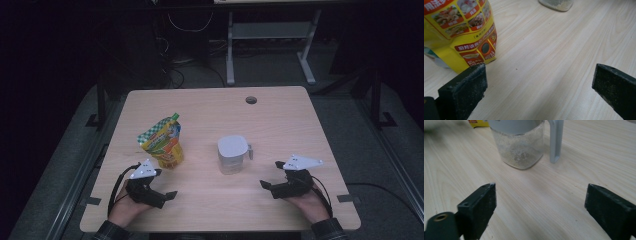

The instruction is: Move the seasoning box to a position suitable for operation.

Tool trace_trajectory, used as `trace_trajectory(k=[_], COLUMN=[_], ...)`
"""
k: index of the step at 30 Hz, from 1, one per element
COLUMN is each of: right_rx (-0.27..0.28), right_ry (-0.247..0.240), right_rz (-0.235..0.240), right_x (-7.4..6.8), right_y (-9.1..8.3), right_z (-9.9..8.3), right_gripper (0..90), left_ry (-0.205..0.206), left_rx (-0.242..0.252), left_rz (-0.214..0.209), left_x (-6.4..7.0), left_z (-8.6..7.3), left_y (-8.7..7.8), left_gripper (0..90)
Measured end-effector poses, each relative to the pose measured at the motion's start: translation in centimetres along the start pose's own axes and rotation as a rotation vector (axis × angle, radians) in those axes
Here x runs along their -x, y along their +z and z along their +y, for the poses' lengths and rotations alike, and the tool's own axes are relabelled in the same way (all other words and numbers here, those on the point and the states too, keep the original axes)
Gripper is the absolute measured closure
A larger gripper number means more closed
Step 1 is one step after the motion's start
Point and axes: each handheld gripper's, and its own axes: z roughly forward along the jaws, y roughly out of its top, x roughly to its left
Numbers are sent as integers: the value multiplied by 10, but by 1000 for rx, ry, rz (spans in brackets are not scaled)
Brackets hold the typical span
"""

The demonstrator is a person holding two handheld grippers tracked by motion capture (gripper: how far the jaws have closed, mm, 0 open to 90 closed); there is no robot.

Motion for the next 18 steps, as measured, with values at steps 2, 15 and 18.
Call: trace_trajectory(k=[2, 15, 18], right_rx=[-5, 16, 24], right_ry=[-1, -27, -20], right_rz=[25, 85, 89], right_x=[-1, 7, 12], right_y=[3, 9, 13], right_z=[4, 31, 37], right_gripper=[142, 213, 244], left_ry=[5, 16, 16], left_rx=[-6, 1, 2], left_rz=[-3, -5, -5], left_x=[1, 3, 3], left_z=[-1, -1, -1], left_y=[0, -3, -3], left_gripper=[0, 0, 0])
